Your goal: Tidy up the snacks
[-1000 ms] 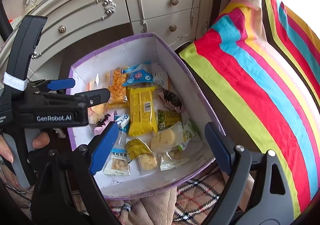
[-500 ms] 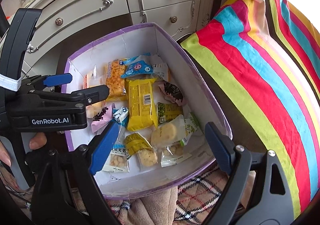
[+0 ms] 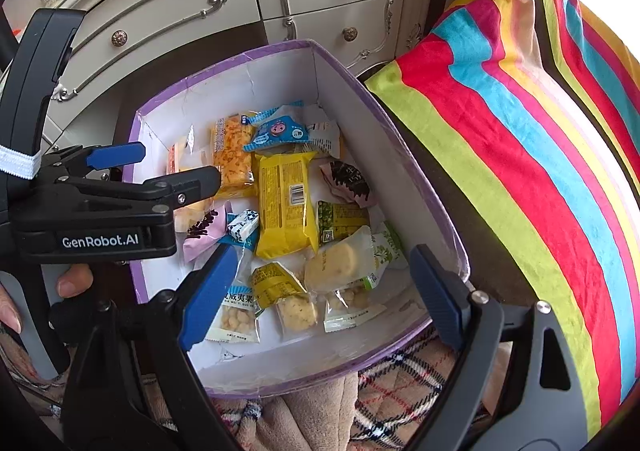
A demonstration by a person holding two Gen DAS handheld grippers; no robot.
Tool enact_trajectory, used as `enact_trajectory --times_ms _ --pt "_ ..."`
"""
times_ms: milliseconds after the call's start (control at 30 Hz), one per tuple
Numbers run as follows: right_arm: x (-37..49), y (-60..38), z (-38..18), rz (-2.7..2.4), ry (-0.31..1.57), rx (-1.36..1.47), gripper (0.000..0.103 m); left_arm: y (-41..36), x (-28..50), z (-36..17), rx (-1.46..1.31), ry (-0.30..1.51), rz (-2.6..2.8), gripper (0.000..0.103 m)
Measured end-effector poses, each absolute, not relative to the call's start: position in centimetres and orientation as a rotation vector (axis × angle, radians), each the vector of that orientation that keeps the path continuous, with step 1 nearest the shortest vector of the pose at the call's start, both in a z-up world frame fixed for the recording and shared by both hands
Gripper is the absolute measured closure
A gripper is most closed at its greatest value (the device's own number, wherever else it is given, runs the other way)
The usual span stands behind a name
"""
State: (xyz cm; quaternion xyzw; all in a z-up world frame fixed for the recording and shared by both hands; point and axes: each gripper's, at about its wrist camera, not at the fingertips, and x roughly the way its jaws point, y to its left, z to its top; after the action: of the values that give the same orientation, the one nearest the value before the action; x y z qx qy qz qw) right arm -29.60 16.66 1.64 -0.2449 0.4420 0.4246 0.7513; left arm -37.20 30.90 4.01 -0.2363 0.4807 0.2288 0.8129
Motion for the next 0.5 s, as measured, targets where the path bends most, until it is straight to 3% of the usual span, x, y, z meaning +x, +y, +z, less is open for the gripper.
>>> enact_trajectory --times_ms 500 --pt "-29.81 16.67 1.32 0.932 0.969 -0.539 0.014 30.90 -37.22 3.82 -0.497 1.030 0.485 0.000"
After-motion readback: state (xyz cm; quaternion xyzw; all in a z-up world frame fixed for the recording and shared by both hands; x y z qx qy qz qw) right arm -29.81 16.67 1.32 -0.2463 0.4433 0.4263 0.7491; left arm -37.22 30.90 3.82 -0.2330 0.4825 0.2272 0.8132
